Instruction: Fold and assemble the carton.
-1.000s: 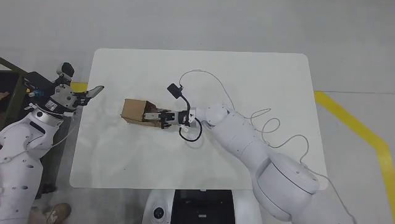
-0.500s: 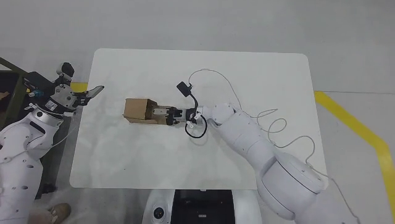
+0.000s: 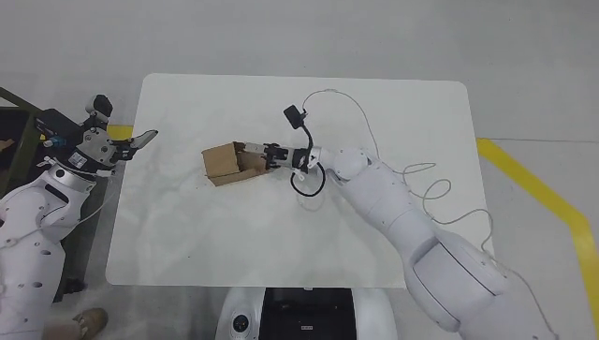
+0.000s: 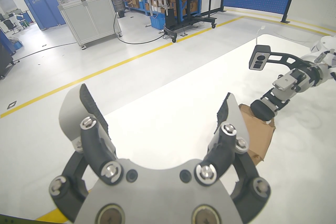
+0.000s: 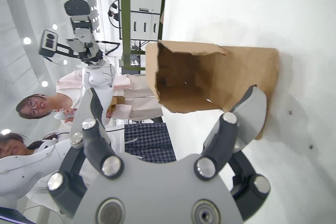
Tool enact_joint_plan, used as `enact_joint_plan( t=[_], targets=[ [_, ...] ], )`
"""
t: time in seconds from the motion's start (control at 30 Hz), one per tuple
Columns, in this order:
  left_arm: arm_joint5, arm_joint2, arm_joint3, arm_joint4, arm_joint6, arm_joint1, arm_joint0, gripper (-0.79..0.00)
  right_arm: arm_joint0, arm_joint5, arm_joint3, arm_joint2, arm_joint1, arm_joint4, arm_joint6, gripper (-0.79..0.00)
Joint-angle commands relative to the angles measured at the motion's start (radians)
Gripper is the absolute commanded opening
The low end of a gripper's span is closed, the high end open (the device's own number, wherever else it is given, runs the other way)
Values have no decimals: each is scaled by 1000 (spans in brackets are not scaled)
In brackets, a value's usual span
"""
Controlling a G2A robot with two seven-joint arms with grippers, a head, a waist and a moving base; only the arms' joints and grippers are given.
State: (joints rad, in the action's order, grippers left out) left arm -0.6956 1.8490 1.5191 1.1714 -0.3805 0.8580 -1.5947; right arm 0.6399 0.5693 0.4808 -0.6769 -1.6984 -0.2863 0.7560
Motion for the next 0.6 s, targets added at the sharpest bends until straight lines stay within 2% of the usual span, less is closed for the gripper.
enact_joint_plan(
  t=[0.0, 0.1, 0.27, 0.37, 0.57],
  targets=[
    [0, 0, 0, 0, 0, 0, 0, 0, 19, -10, 53, -11, 9, 6, -14, 0],
    [0, 0, 0, 0, 0, 0, 0, 0, 42, -47, 126, -21, 20, 30, -24, 0],
    [0, 0, 0, 0, 0, 0, 0, 0, 62, -83, 168, -29, 27, 52, -15, -6],
    [0, 0, 0, 0, 0, 0, 0, 0, 66, -77, 172, -30, 20, 28, -1, -52],
    [0, 0, 0, 0, 0, 0, 0, 0, 47, -49, 126, -13, -8, -8, 37, -49]
  ],
)
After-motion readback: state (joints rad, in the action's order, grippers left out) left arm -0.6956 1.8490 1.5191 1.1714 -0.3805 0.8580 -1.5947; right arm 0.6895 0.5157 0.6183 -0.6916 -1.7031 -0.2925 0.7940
